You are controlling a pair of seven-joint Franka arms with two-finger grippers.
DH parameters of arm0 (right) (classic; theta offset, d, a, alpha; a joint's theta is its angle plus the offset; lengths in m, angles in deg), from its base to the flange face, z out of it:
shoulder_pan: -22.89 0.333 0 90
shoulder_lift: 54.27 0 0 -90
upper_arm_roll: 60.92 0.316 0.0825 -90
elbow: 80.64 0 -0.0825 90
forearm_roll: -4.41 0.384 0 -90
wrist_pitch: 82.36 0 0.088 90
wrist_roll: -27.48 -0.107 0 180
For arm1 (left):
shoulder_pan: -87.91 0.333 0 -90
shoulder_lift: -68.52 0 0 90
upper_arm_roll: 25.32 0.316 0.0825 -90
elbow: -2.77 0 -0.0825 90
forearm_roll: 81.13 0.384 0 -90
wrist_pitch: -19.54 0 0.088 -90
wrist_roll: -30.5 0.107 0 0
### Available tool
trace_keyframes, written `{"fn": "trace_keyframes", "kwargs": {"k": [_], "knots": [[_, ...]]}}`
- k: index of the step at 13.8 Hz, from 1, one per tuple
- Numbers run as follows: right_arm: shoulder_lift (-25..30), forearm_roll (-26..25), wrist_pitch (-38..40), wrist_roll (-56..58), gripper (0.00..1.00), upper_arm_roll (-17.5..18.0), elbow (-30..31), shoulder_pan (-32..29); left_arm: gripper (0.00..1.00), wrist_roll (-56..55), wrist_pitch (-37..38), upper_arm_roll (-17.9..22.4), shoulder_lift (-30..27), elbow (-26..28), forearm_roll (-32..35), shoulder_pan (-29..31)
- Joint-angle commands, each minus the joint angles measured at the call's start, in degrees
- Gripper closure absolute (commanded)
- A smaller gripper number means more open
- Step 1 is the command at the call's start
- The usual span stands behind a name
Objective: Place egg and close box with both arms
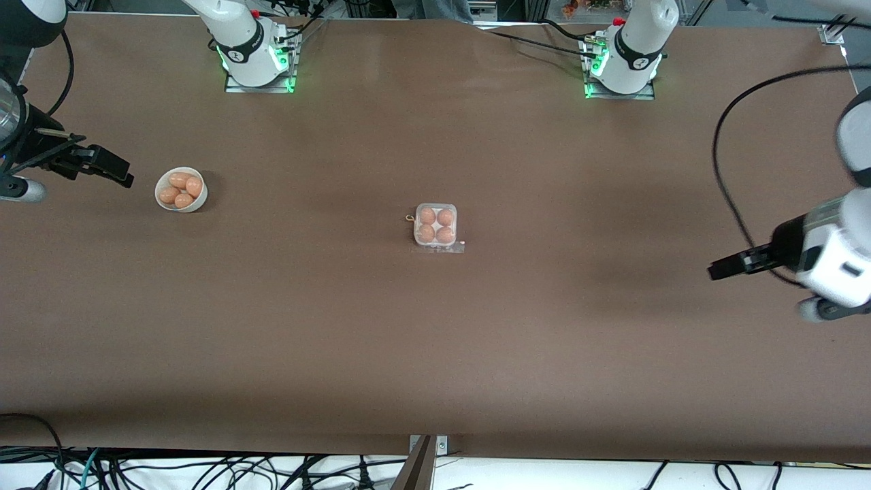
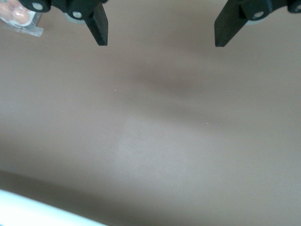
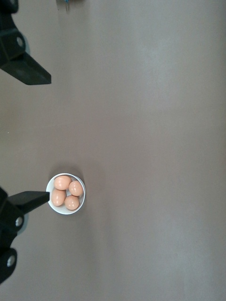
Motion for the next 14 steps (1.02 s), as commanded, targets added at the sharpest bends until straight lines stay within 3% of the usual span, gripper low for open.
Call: {"fn": "trace_keyframes", "kwargs": {"k": [1, 7, 14], "knots": [[0.63, 0.81, -0.15, 1.11, 0.00, -0.14, 0.53, -0.17, 0.00, 0.93, -1.18, -5.58, -8.15, 8.59, 5.96, 1.99], [0.63, 0.81, -0.15, 1.11, 0.00, -0.14, 0.53, -0.17, 0.00, 6.70, -8.02, -6.48, -18.09, 22.75, 7.56, 2.60], [0.63, 0.72, -0.15, 1.11, 0.00, -0.14, 0.53, -0.17, 0.00, 10.77, -8.47, -6.48, -23.02, 28.21, 11.96, 4.37]]}}
